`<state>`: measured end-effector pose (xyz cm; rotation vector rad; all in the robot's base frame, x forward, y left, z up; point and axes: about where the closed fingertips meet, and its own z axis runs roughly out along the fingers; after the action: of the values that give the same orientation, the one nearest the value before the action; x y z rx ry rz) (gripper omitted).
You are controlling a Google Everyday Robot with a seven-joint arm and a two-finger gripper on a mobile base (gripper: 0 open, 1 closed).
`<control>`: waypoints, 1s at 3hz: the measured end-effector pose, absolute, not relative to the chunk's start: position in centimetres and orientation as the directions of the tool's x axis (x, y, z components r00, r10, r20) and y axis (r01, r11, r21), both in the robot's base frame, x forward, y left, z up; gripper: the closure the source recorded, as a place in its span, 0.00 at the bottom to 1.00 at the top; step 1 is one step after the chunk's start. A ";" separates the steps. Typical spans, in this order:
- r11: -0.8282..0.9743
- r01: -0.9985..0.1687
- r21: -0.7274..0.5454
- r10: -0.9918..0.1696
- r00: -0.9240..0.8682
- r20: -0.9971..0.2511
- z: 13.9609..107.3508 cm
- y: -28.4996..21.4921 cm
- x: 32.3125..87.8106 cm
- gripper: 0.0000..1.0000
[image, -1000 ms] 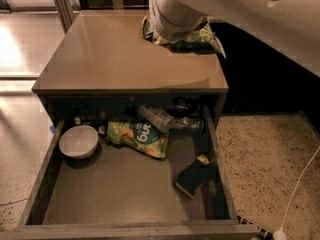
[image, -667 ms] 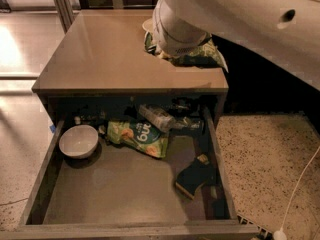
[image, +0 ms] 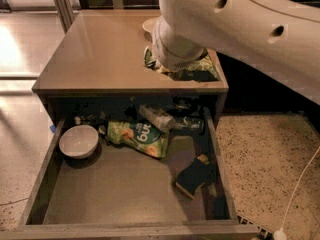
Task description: Place green jalapeno chip bag into top drawer
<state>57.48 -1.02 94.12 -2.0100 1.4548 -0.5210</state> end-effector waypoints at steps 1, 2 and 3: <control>-0.192 -0.699 -0.689 -0.955 0.296 -0.034 93.4 -1.1 57.8 1.00; -0.139 -0.682 -0.718 -0.967 0.249 -0.049 92.1 -1.7 56.8 1.00; -0.117 -0.689 -0.716 -0.970 0.234 -0.066 89.8 -2.1 54.5 1.00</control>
Offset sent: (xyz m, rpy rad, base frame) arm -0.0211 -0.0166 -0.0412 0.0675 -0.1035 -0.1484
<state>54.54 -2.10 89.85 -1.8753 1.5204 -0.5684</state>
